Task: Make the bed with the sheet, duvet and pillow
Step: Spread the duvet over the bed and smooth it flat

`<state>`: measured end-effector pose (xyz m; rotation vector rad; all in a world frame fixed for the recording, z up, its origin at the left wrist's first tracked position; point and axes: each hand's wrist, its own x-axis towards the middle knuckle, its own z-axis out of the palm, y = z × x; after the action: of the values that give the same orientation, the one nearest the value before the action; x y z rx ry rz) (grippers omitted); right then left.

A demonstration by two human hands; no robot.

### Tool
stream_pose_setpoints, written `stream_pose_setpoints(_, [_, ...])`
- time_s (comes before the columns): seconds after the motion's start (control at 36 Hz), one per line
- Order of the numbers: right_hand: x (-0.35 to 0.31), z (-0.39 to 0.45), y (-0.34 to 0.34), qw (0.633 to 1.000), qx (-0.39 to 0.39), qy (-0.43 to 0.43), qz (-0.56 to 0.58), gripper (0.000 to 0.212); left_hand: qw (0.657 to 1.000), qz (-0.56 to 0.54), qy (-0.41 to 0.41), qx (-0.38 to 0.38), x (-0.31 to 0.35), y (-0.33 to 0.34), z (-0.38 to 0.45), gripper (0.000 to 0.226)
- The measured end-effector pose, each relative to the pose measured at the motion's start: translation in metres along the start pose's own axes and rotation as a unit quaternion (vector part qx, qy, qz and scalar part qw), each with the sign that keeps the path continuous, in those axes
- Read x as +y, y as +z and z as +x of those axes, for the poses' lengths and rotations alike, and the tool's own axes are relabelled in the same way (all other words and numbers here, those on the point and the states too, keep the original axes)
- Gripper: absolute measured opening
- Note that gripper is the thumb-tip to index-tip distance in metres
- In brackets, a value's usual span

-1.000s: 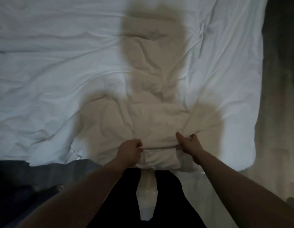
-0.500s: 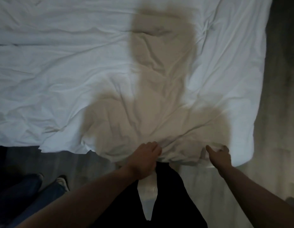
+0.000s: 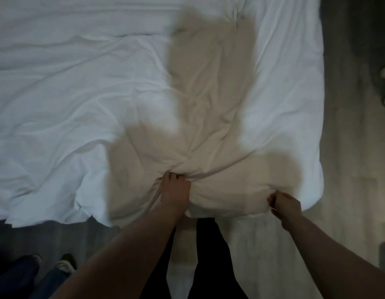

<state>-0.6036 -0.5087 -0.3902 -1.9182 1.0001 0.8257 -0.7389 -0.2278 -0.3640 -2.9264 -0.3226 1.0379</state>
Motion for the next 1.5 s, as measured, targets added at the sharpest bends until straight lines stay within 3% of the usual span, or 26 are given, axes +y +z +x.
stream_pose_setpoints(0.08, [0.007, -0.003, -0.001, 0.999, 0.022, -0.026, -0.014, 0.025, 0.997, -0.032, 0.044, -0.052, -0.006, -0.018, -0.01, 0.023])
stream_pose_setpoints(0.14, [0.024, -0.003, -0.005, 0.998, 0.022, -0.036, -0.047, 0.03, 0.994, -0.089, 0.058, -0.019, -0.007, -0.021, -0.025, 0.021])
stream_pose_setpoints(0.22, [0.041, -0.031, -0.004, 0.997, -0.027, -0.006, -0.068, 0.056, 0.974, -0.206, 0.084, 0.039, -0.005, -0.03, -0.06, 0.017])
stream_pose_setpoints(0.31, [0.046, -0.083, 0.004, 0.99, -0.091, 0.101, 0.027, 0.074, 0.937, -0.32, 0.113, 0.087, -0.003, -0.06, -0.096, 0.017])
stream_pose_setpoints(0.39, [0.051, -0.119, 0.011, 0.952, -0.149, 0.232, 0.13, 0.104, 0.897, -0.404, 0.099, 0.15, -0.002, -0.103, -0.117, 0.018])
stream_pose_setpoints(0.47, [0.049, -0.137, 0.017, 0.887, -0.231, 0.253, 0.311, 0.094, 0.874, -0.445, 0.098, 0.169, 0.001, -0.133, -0.125, 0.015])
stream_pose_setpoints(0.5, [0.045, -0.142, 0.018, 0.872, -0.249, 0.226, 0.355, 0.083, 0.868, -0.46, 0.101, 0.157, 0.002, -0.139, -0.127, 0.015])
stream_pose_setpoints(0.56, [0.034, -0.143, 0.015, 0.903, -0.233, 0.113, 0.342, 0.054, 0.866, -0.471, 0.108, 0.13, 0.001, -0.146, -0.128, 0.014])
stream_pose_setpoints(0.61, [0.032, -0.128, 0.011, 0.901, -0.237, 0.041, 0.362, 0.046, 0.867, -0.472, 0.112, 0.112, -0.003, -0.148, -0.128, 0.014])
stream_pose_setpoints(0.67, [0.011, -0.148, 0.001, 0.932, -0.173, 0.014, 0.319, 0.041, 0.859, -0.486, 0.112, 0.117, -0.009, -0.152, -0.129, 0.016])
stream_pose_setpoints(0.72, [-0.007, -0.172, -0.012, 0.94, -0.103, -0.004, 0.326, 0.026, 0.848, -0.502, 0.106, 0.135, -0.016, -0.16, -0.132, 0.024])
stream_pose_setpoints(0.81, [-0.025, -0.204, -0.027, 0.958, -0.027, -0.097, 0.269, 0.029, 0.847, -0.5, 0.06, 0.167, -0.03, -0.17, -0.133, 0.025])
stream_pose_setpoints(0.89, [-0.045, -0.237, -0.042, 0.951, 0.053, -0.209, 0.224, 0.034, 0.874, -0.452, 0.006, 0.176, -0.04, -0.174, -0.135, 0.019])
stream_pose_setpoints(0.97, [-0.08, -0.274, -0.049, 0.935, 0.046, -0.293, 0.196, 0.031, 0.913, -0.379, -0.017, 0.152, -0.033, -0.177, -0.147, 0.005])
stream_pose_setpoints(1.03, [-0.103, -0.29, -0.049, 0.931, 0.032, -0.323, 0.167, 0.027, 0.921, -0.356, 0.011, 0.161, -0.017, -0.178, -0.159, 0.023])
stream_pose_setpoints(1.11, [-0.133, -0.305, -0.043, 0.927, 0.008, -0.361, 0.104, 0.03, 0.933, -0.31, 0.093, 0.155, 0.017, -0.185, -0.166, 0.079])
stream_pose_setpoints(1.17, [-0.144, -0.306, -0.037, 0.927, -0.023, -0.368, 0.071, 0.03, 0.927, -0.329, 0.086, 0.155, 0.038, -0.192, -0.159, 0.101])
stream_pose_setpoints(1.22, [-0.15, -0.3, -0.034, 0.926, -0.046, -0.371, 0.044, 0.029, 0.907, -0.385, 0.028, 0.171, 0.052, -0.204, -0.148, 0.09])
stream_pose_setpoints(1.31, [-0.149, -0.284, -0.044, 0.928, -0.062, -0.368, 0.023, 0.032, 0.869, -0.449, -0.02, 0.207, 0.057, -0.228, -0.132, 0.041])
stream_pose_setpoints(1.39, [-0.136, -0.262, -0.069, 0.918, -0.071, -0.39, 0.017, 0.033, 0.882, -0.432, -0.005, 0.187, 0.056, -0.248, -0.117, 0.04])
stream_pose_setpoints(1.44, [-0.122, -0.247, -0.092, 0.902, -0.075, -0.424, -0.033, 0.026, 0.873, -0.45, -0.015, 0.186, 0.059, -0.264, -0.107, 0.037])
stream_pose_setpoints(1.5, [-0.1, -0.229, -0.11, 0.884, -0.104, -0.442, -0.107, 0.054, 0.864, -0.465, -0.027, 0.191, 0.068, -0.281, -0.099, 0.032])
